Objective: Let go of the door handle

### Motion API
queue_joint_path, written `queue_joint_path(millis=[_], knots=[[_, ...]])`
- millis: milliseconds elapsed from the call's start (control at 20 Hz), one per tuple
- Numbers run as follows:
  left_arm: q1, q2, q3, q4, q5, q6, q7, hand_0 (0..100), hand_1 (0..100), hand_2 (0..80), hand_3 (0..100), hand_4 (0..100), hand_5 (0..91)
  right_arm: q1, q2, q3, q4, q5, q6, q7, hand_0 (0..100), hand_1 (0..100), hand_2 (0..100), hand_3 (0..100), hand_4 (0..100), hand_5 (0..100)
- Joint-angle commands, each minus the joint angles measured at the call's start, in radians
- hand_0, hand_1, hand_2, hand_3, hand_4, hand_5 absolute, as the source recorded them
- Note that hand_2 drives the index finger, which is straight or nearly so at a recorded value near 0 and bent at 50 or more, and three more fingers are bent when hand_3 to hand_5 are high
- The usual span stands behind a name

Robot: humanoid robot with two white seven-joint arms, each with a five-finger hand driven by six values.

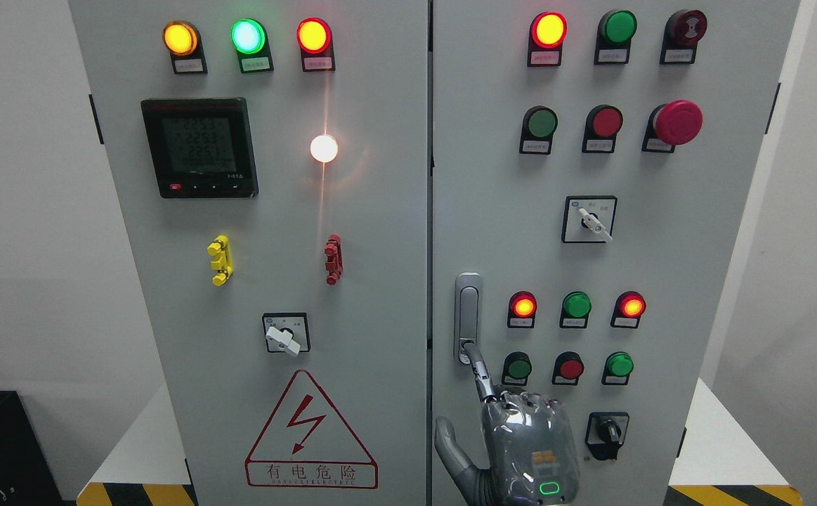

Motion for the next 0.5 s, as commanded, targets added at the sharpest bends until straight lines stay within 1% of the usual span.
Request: queue_joint_path(millis=[0,451], knots=[[0.018,0.000,0.000,0.000,0.000,0.000,-0.001,12,56,0.0,0,0,0.0,-0.012,0.000,0.002,0.041,0.003,0.003,0.002,54,21,0,85,90,100],[0.018,0.000,0.000,0.000,0.000,0.000,-0.001,12,56,0.0,0,0,0.0,-0.013,0.000,0.000,0.045,0.004,0.005,0.004,54,21,0,85,90,100]])
